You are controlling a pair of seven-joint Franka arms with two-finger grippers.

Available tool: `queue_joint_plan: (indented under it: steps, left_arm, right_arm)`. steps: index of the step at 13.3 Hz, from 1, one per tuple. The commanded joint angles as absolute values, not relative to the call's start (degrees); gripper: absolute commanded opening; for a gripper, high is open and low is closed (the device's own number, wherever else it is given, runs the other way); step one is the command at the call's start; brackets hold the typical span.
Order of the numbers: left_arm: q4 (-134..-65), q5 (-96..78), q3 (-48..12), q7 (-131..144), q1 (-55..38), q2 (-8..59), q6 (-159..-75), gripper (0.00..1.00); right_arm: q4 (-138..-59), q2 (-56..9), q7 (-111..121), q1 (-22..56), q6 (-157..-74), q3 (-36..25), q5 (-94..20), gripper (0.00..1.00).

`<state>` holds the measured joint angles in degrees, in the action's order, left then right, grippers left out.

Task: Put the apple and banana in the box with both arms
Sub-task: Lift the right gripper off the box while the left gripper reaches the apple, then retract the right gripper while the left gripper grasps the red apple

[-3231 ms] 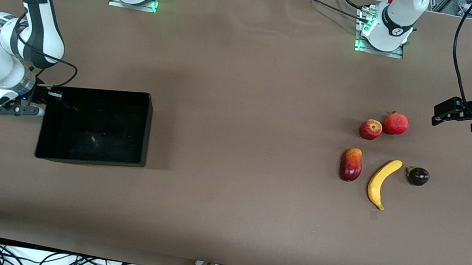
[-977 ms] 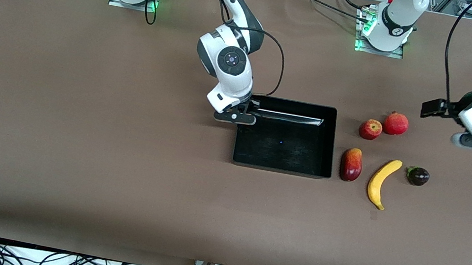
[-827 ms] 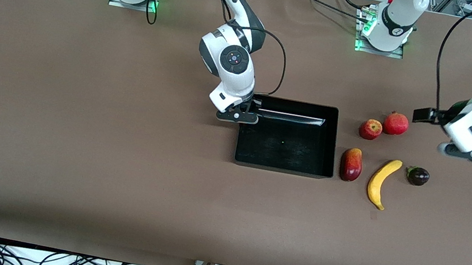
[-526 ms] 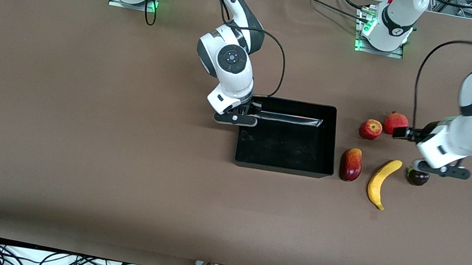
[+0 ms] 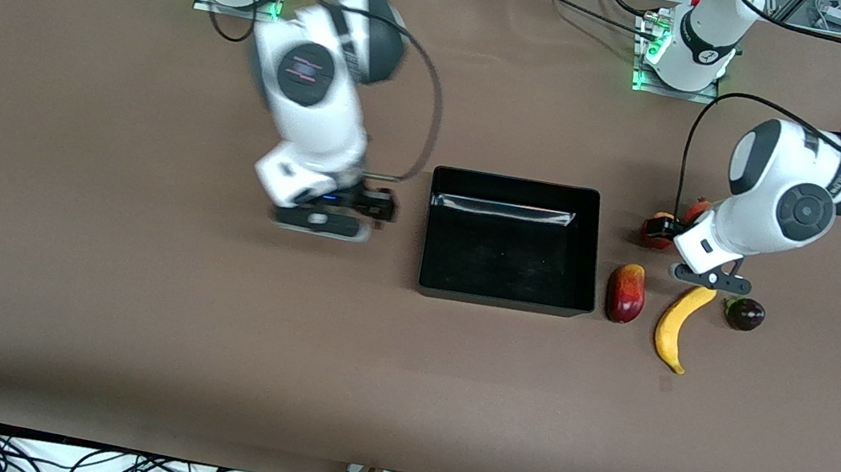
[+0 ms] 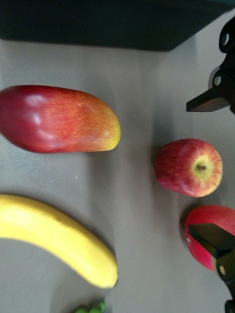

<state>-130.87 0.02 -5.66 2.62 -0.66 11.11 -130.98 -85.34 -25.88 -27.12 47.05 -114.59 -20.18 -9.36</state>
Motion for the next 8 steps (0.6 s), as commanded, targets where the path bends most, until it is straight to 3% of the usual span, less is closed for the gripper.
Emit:
queue_joint_plan:
  steps: [1, 4, 6, 7, 8]
  left_arm:
    - [-137.36, 3.59, -6.15, 1.67, -0.79, 9.31, -138.14, 1.0]
    - [-139.31, 3.69, -6.68, 1.67, -0.88, 12.21, -140.18, 1.0]
    - [-139.13, 3.69, -6.68, 1.67, -0.79, 14.84, -140.27, 1.0]
    - [-139.04, 3.69, -6.77, 1.76, -0.79, 15.03, -140.27, 0.9]
    - [-139.04, 3.69, -6.77, 2.19, -0.88, 15.03, -140.19, 0.48]
  right_arm:
    - [-86.75, -18.22, -17.0, 46.49, -104.72, -25.81, -12.29, 1.0]
    - [-87.27, -11.18, -10.47, 46.41, -95.03, -32.76, -11.87, 1.0]
    - [-87.27, -7.84, -6.61, 43.79, -91.25, -33.84, -11.51, 1.0]
    - [-87.19, -6.95, -5.11, 38.55, -89.75, -31.23, -11.34, 1.0]
    - [-87.27, -5.38, -2.4, 31.62, -88.87, -25.28, -10.47, 1.0]
